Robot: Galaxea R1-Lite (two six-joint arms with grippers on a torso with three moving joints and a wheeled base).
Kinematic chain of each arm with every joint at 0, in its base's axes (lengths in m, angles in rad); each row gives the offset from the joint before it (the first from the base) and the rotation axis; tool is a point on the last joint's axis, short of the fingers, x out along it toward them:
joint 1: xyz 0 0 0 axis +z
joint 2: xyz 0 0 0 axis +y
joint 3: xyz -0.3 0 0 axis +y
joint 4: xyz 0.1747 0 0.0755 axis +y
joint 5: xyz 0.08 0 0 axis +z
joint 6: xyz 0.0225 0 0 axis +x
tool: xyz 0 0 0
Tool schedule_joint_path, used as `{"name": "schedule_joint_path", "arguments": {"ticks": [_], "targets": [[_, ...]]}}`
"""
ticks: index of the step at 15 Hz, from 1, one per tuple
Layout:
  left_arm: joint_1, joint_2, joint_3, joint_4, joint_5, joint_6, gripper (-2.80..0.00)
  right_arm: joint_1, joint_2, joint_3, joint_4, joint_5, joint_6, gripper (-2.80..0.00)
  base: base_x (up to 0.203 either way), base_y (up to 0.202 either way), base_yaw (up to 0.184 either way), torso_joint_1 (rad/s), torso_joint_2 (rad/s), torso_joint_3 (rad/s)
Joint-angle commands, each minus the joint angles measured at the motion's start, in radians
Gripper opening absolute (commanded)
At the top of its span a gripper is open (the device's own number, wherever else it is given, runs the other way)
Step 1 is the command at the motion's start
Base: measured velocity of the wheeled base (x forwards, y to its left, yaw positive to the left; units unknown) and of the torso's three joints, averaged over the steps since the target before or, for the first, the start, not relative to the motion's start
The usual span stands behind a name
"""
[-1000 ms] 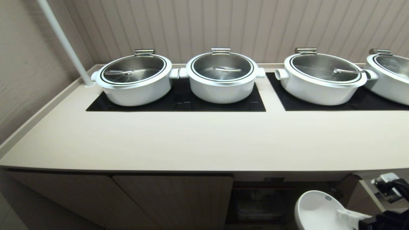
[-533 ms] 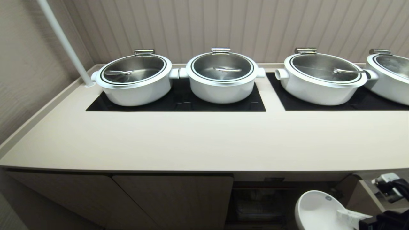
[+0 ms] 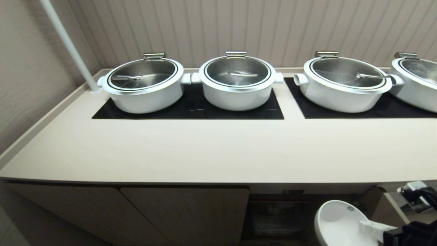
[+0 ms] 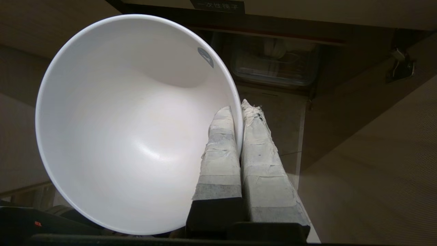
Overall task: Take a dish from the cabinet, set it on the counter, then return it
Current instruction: Place it on the table
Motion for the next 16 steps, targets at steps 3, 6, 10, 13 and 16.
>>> {"name": "schedule_joint_path", "arguments": {"ticks": [3, 6, 10, 13, 16], "targets": [[0.000, 0.000, 0.000, 0.000, 0.000, -0.001, -2.80, -0.001, 0.001, -0.105, 0.094, 0.002, 0.004, -2.80, 0.000, 0.000, 0.000, 0.000, 0.00, 0.000], [0.000, 0.000, 0.001, 0.000, 0.000, -0.001, -2.80, -0.001, 0.001, -0.188, 0.210, 0.001, 0.006, -2.80, 0.000, 0.000, 0.000, 0.000, 0.00, 0.000], [0.000, 0.000, 0.001, 0.000, 0.000, -0.001, -2.80, -0.001, 0.015, -0.281, 0.308, 0.000, 0.006, -2.80, 0.000, 0.000, 0.000, 0.000, 0.00, 0.000], [0.000, 0.000, -0.001, 0.000, 0.000, -0.001, -2.80, -0.004, 0.048, -0.323, 0.312, 0.001, 0.007, -2.80, 0.000, 0.000, 0.000, 0.000, 0.00, 0.000], [0.000, 0.000, 0.001, 0.000, 0.000, -0.001, -2.80, -0.021, 0.107, -0.382, 0.313, 0.000, 0.007, -2.80, 0.000, 0.000, 0.000, 0.000, 0.00, 0.000]]}}
